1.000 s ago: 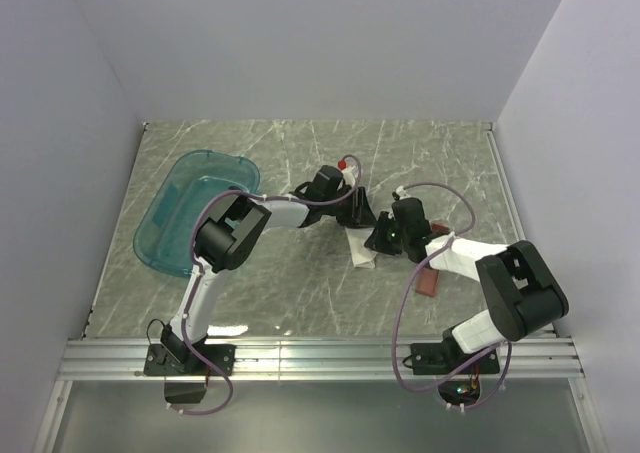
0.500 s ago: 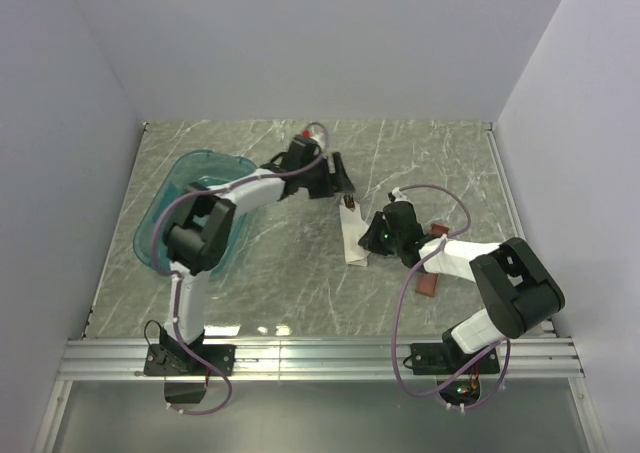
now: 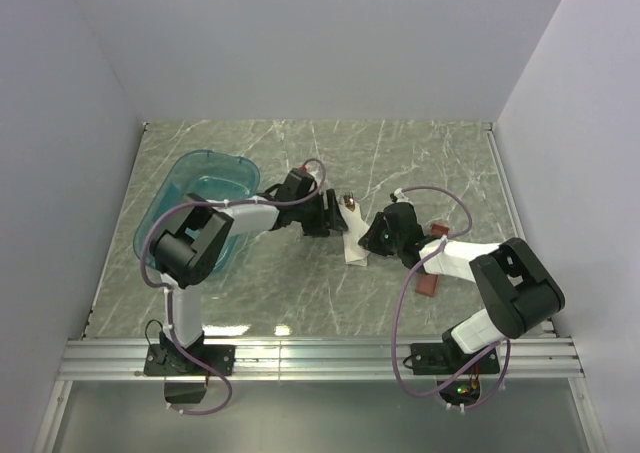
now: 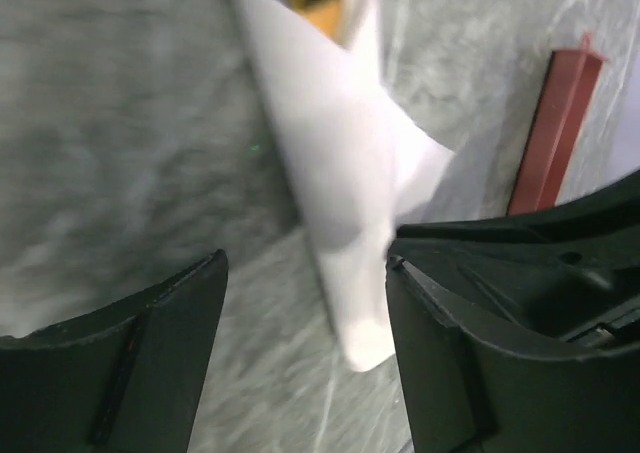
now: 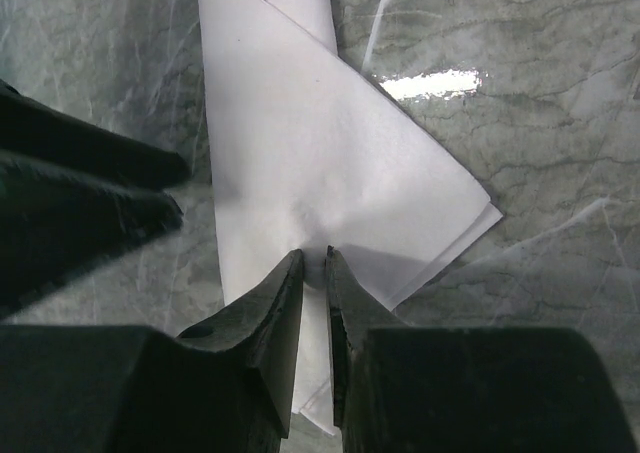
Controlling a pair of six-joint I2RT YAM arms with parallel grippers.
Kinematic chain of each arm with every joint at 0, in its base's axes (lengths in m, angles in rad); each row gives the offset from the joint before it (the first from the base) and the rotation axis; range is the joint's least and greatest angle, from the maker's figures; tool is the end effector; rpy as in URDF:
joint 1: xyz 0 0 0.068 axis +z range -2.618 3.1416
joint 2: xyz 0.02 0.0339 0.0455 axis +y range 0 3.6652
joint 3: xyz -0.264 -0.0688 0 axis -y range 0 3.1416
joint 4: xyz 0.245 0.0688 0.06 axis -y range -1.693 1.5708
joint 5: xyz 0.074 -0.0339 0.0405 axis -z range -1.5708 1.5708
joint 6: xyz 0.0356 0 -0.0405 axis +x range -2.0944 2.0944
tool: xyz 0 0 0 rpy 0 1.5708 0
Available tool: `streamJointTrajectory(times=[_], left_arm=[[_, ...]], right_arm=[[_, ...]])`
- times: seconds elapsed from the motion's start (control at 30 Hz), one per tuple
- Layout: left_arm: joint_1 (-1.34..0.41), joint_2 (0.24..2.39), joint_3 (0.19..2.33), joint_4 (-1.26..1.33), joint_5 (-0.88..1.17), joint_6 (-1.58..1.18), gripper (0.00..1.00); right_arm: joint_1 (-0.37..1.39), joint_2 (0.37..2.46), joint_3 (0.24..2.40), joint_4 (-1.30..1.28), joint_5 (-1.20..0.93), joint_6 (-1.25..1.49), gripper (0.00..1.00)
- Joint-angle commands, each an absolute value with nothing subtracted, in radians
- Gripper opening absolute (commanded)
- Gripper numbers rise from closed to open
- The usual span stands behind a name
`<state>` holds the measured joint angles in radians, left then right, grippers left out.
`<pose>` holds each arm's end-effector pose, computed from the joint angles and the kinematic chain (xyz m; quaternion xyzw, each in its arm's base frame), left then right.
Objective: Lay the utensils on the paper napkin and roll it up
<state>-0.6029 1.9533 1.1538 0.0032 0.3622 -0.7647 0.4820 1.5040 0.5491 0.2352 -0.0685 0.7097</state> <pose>0.3284 -0.2414 0.1479 -0.0058 0.9133 -0.3640 0.1826 0.2428 0.1297 0.1394 0.0894 0.9060 0.2574 0.3240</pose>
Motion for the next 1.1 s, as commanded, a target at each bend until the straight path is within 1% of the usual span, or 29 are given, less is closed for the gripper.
streamJointTrajectory(times=[0.0,0.1,0.2,0.33,0.37,0.43,0.57,0.8,0.83,0.87,1.07], left_arm=[[-0.656,2.006,1.132,-0.054,0.325,-0.788,0.73],[-0.667,2.022,1.114,-0.055,0.348,-0.853,0.72],[-0.689,2.032,1.114,-0.075,0.319,-0.874,0.72],[-0.698,2.075,1.155,-0.188,0.269,-0.897,0.69],[-0.698,2.086,1.166,-0.205,0.256,-0.902,0.72],[-0.698,2.112,1.189,-0.218,0.256,-0.899,0.72],[-0.698,2.129,1.206,-0.221,0.265,-0.913,0.65],[-0.698,2.134,1.184,-0.221,0.262,-0.933,0.59],[-0.698,2.137,1.189,-0.221,0.265,-0.930,0.58],[-0.698,2.138,1.193,-0.219,0.276,-0.925,0.52],[-0.698,2.122,1.200,-0.157,0.328,-0.922,0.46]], right_arm=[[0.488,1.525,0.505,0.143,-0.021,0.701,0.21],[0.488,1.522,0.505,0.141,-0.028,0.703,0.21],[0.486,1.517,0.503,0.143,-0.028,0.704,0.21],[0.486,1.508,0.499,0.141,-0.028,0.707,0.21],[0.486,1.505,0.496,0.141,-0.029,0.709,0.21],[0.486,1.502,0.492,0.146,-0.034,0.712,0.21],[0.486,1.491,0.488,0.149,-0.038,0.712,0.21],[0.486,1.493,0.483,0.158,-0.054,0.718,0.21],[0.486,1.494,0.483,0.158,-0.055,0.718,0.21],[0.486,1.499,0.482,0.160,-0.058,0.719,0.21],[0.486,1.503,0.477,0.175,-0.072,0.726,0.21]])
